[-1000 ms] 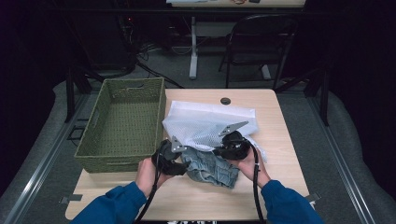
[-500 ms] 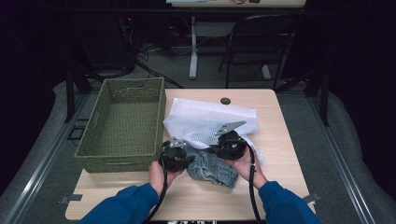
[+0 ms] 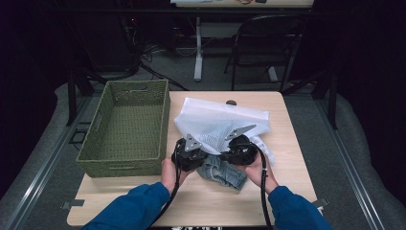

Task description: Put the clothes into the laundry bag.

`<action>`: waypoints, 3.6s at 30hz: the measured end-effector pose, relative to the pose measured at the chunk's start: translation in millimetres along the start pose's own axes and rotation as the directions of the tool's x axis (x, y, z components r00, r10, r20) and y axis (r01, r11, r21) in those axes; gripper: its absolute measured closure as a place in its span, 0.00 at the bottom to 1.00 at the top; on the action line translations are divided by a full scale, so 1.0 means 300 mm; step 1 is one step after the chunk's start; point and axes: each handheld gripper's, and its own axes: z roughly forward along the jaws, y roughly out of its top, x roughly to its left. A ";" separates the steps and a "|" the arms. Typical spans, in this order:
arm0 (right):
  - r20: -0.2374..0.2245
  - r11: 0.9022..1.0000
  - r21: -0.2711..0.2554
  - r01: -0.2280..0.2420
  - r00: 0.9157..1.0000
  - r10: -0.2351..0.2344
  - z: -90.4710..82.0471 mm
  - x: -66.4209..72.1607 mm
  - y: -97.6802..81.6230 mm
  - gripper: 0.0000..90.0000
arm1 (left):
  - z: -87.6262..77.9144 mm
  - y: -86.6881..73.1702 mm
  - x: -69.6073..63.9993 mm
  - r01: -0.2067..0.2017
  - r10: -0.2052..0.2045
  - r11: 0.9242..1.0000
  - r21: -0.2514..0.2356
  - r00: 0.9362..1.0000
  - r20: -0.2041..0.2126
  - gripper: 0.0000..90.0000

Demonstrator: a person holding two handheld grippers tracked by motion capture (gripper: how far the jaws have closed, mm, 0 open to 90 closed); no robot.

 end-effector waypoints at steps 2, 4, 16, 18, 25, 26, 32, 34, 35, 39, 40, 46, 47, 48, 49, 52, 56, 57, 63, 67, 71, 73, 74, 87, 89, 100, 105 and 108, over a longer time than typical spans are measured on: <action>0.003 1.000 0.014 -0.005 1.000 0.005 0.016 -0.012 -0.006 0.99 | -0.009 -0.010 0.009 0.026 -0.027 0.999 0.033 1.000 0.011 0.49; 0.010 1.000 0.004 -0.003 1.000 0.003 0.016 -0.010 0.002 0.99 | -0.026 -0.029 0.012 0.044 -0.045 0.997 0.061 0.999 0.019 0.39; -0.014 0.999 -0.030 0.024 1.000 -0.025 0.001 0.016 0.018 0.99 | 0.070 -0.078 -0.005 0.186 -0.188 0.982 0.027 0.974 0.128 0.73; -0.021 0.998 -0.043 0.035 0.999 -0.036 -0.006 0.019 0.022 0.99 | 0.068 -0.071 -0.013 0.171 -0.168 0.985 -0.007 0.976 0.137 0.84; -0.055 0.983 -0.158 0.094 0.993 -0.104 -0.085 0.075 0.063 0.99 | -0.044 0.011 -0.016 0.065 -0.050 0.987 -0.146 0.993 0.104 0.92; -0.060 0.979 -0.178 0.103 0.992 -0.115 -0.098 0.085 0.068 0.99 | -0.050 0.018 -0.020 0.032 -0.018 0.989 -0.142 0.995 0.099 0.92; -0.047 0.989 -0.130 0.065 0.996 -0.071 -0.076 0.056 0.051 0.99 | 0.031 0.005 0.016 -0.013 0.014 1.000 -0.010 0.995 0.101 0.84; -0.028 0.995 -0.095 0.040 0.999 -0.043 -0.041 0.032 0.033 0.99 | 0.044 -0.015 0.032 0.021 -0.024 0.999 0.031 0.995 0.093 0.71; -0.018 0.996 -0.076 0.036 0.999 -0.038 -0.026 0.022 0.027 0.99 | 0.040 -0.021 0.034 0.043 -0.045 0.999 0.034 0.997 0.070 0.62; -0.016 0.997 -0.080 0.020 1.000 -0.021 -0.017 0.007 0.020 0.99 | 0.014 -0.045 0.047 0.089 -0.090 0.995 0.035 0.996 0.019 0.39; -0.023 0.997 -0.079 0.013 1.000 -0.015 -0.019 0.009 0.021 0.99 | 0.020 -0.049 0.048 0.095 -0.096 0.994 0.047 0.995 0.015 0.38; -0.024 0.997 -0.076 0.026 0.999 -0.028 -0.014 0.020 0.025 0.99 | 0.076 -0.054 0.064 0.163 -0.167 0.982 0.093 0.985 0.039 0.29; -0.024 0.997 -0.077 0.023 0.999 -0.025 -0.015 0.021 0.025 0.99 | 0.088 -0.059 0.067 0.181 -0.188 0.977 0.113 0.980 0.059 0.28; -0.027 0.997 -0.078 0.027 0.999 -0.029 -0.015 0.021 0.026 0.99 | 0.098 -0.064 0.068 0.204 -0.213 0.972 0.120 0.975 0.069 0.28; -0.028 0.997 -0.076 0.028 0.999 -0.030 -0.014 0.022 0.025 0.99 | 0.104 -0.066 0.068 0.204 -0.216 0.971 0.126 0.973 0.082 0.30; -0.035 0.997 -0.069 0.029 0.999 -0.031 -0.010 0.025 0.026 0.99 | 0.117 -0.066 0.058 0.184 -0.200 0.974 0.132 0.973 0.118 0.50; -0.036 0.998 -0.060 0.029 0.999 -0.032 -0.003 0.028 0.028 0.99 | 0.125 -0.065 0.032 0.155 -0.169 0.980 0.122 0.979 0.114 0.78; -0.036 0.998 -0.061 0.031 0.999 -0.033 -0.003 0.027 0.028 0.99 | 0.126 -0.068 0.034 0.149 -0.164 0.981 0.121 0.979 0.119 0.83; -0.025 0.997 -0.072 0.027 0.999 -0.029 -0.016 0.017 0.026 0.99 | 0.099 -0.061 0.025 0.122 -0.129 0.991 0.058 0.983 0.129 0.99; -0.021 0.995 -0.096 0.026 0.999 -0.028 -0.024 0.020 0.037 0.99 | 0.075 -0.034 -0.010 0.034 -0.034 0.999 0.000 0.992 0.121 0.99; -0.047 0.988 -0.152 0.039 0.998 -0.046 -0.040 0.047 0.064 0.99 | 0.044 -0.010 -0.028 -0.002 0.009 0.998 -0.057 0.993 0.122 0.99; -0.079 0.984 -0.176 0.038 0.995 -0.053 -0.054 0.063 0.071 0.99 | 0.019 0.009 -0.026 -0.001 0.013 0.994 -0.107 0.994 0.113 0.99; -0.096 0.982 -0.187 0.041 0.994 -0.059 -0.061 0.071 0.071 0.99 | 0.006 0.019 -0.022 0.000 0.015 0.992 -0.126 0.993 0.119 0.99; -0.013 0.999 0.034 -0.029 0.999 0.030 0.043 -0.022 -0.001 0.99 | 0.067 -0.032 0.014 -0.007 0.005 1.000 0.012 0.993 0.121 0.78; -0.013 0.999 0.029 -0.021 1.000 0.022 0.042 -0.019 0.001 0.99 | 0.049 -0.030 0.020 0.007 -0.013 0.999 0.050 0.993 0.115 0.60; -0.005 1.000 -0.001 -0.024 1.000 0.024 0.033 -0.003 0.015 0.99 | 0.080 -0.090 -0.016 0.143 -0.176 0.966 0.217 0.974 0.141 0.21; -0.010 1.000 -0.010 -0.006 1.000 0.006 0.024 0.009 0.018 0.99 | 0.096 -0.084 -0.025 0.164 -0.181 0.977 0.137 0.976 0.122 0.58; -0.020 0.998 -0.066 0.022 1.000 -0.024 -0.008 0.026 0.038 0.99 | 0.075 -0.068 -0.024 0.140 -0.146 0.988 0.066 0.984 0.106 0.81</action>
